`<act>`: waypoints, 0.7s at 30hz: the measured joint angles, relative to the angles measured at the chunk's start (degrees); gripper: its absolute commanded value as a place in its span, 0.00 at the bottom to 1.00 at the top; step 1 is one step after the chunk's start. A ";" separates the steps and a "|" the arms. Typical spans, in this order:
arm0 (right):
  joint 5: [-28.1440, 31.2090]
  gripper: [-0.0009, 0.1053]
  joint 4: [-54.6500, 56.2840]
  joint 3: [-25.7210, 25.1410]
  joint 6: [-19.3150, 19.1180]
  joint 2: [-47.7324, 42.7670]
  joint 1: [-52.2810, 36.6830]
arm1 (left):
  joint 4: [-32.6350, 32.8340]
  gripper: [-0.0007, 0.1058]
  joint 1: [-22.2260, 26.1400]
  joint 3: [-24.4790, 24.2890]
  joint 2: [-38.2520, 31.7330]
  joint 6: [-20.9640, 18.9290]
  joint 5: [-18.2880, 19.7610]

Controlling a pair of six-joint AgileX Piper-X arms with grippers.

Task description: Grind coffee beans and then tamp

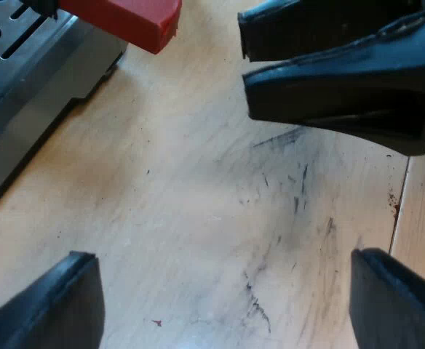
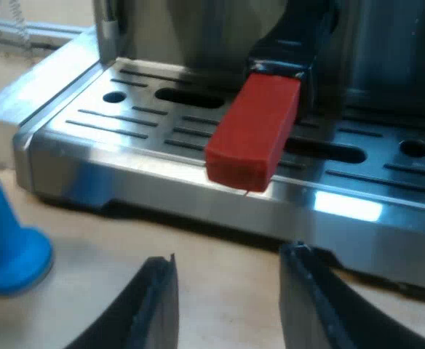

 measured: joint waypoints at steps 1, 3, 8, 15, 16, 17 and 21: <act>0.66 0.22 -0.59 0.00 0.14 0.32 0.00 | 0.00 0.67 0.00 0.00 0.00 0.00 0.00; 1.92 0.16 -1.73 0.00 0.15 0.58 0.00 | 0.00 0.67 0.00 0.00 0.00 0.00 0.00; 2.60 0.15 -2.90 0.00 0.23 0.54 0.00 | 0.00 0.67 0.00 0.00 0.00 0.00 0.00; 2.60 0.15 -4.63 0.00 0.23 0.54 -2.76 | 0.00 0.67 0.00 0.00 0.00 0.00 0.00; 2.60 0.15 -4.63 0.00 0.23 0.54 -2.88 | 0.00 0.67 0.00 0.00 0.00 0.00 0.00; 2.45 0.15 -4.94 0.00 0.23 0.54 -3.33 | 0.00 0.67 0.00 0.00 0.00 0.00 0.00; 0.25 0.15 -5.24 0.00 0.23 0.54 -5.07 | 0.00 0.67 0.00 0.00 0.00 0.00 0.00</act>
